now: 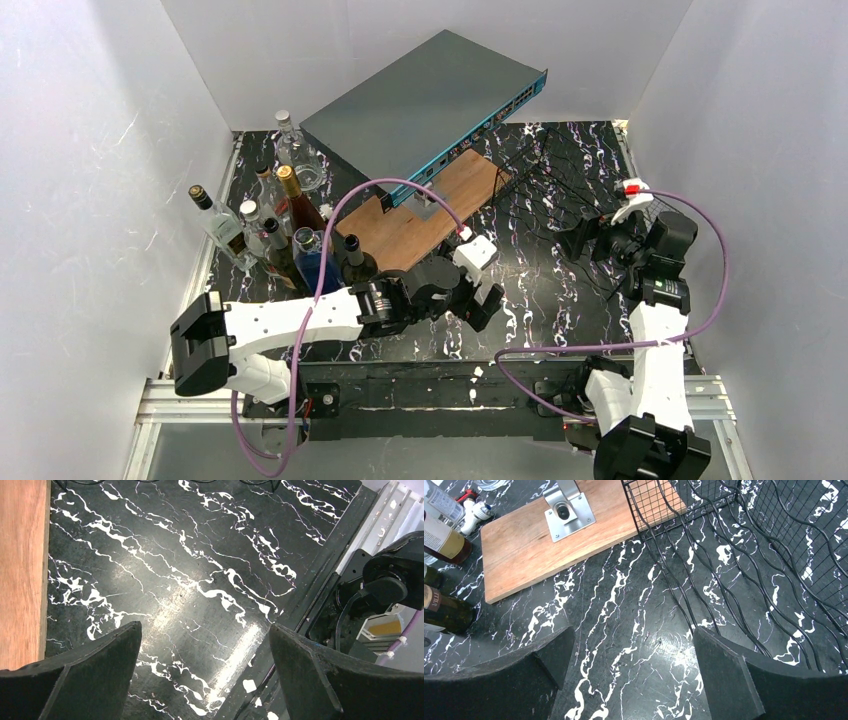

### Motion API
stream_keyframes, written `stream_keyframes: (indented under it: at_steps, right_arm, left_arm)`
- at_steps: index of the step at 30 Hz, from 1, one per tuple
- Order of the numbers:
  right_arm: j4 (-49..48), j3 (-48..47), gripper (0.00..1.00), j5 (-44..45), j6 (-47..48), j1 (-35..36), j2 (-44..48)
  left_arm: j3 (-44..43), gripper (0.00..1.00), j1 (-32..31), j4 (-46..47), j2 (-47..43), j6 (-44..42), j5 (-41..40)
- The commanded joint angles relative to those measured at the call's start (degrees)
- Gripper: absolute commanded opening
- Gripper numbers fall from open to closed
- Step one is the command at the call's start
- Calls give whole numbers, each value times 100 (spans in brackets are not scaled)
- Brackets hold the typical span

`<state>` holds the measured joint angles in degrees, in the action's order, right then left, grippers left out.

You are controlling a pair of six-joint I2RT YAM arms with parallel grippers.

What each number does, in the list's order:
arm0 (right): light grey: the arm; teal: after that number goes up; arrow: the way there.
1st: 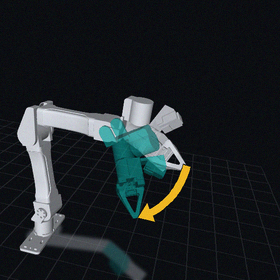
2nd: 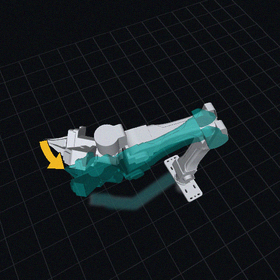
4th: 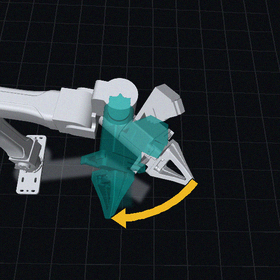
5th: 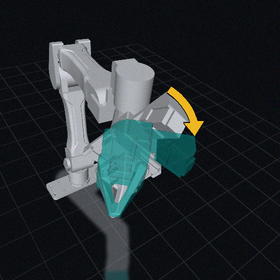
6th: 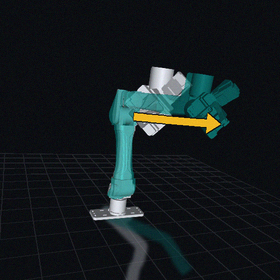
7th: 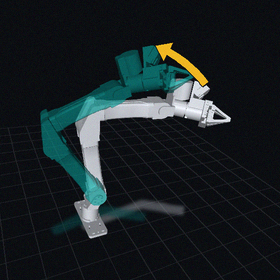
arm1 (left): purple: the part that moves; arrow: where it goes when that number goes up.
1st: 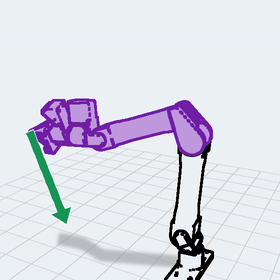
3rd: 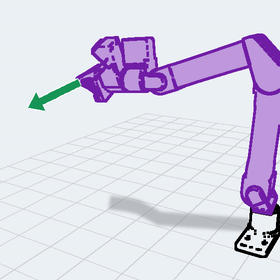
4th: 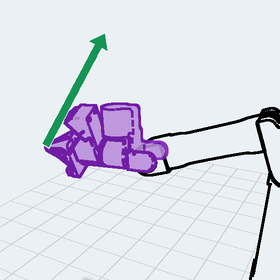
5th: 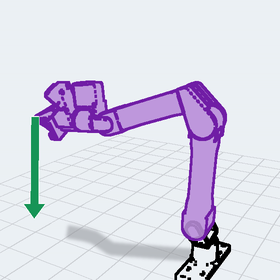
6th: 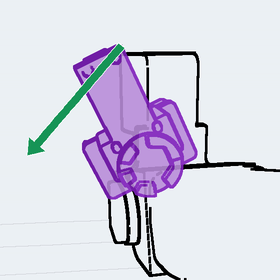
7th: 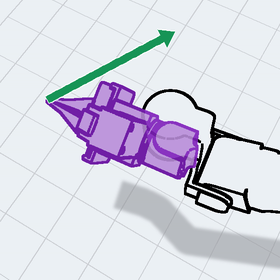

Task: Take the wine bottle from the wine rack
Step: Reset both arms

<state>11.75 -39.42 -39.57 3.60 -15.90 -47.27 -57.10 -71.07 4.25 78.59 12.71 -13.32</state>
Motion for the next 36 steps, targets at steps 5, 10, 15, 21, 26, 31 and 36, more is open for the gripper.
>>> stream_keyframes:
  at_steps: [5,10,15,21,26,31,36]
  right_arm:
    - [-405,200,98,-81,-429,-130,402]
    - [-594,294,98,244,-912,-193,498]
    - [-645,320,99,266,-976,-227,499]
    - [-689,341,98,326,-1045,-260,488]
    - [-746,371,98,409,-1133,-282,513]
    - [-786,395,98,425,-1203,-291,523]
    - [-797,401,98,403,-1203,-291,525]
  left_arm:
    - [314,98,-30,532,26,244,-226]
    - [417,98,-30,549,-29,316,-214]
    - [505,98,-29,564,-101,386,-215]
    - [616,98,-30,600,-198,454,-214]
    - [667,98,-30,621,-255,452,-215]
    - [742,98,-30,623,-353,438,-244]
    - [790,98,-30,626,-430,423,-264]
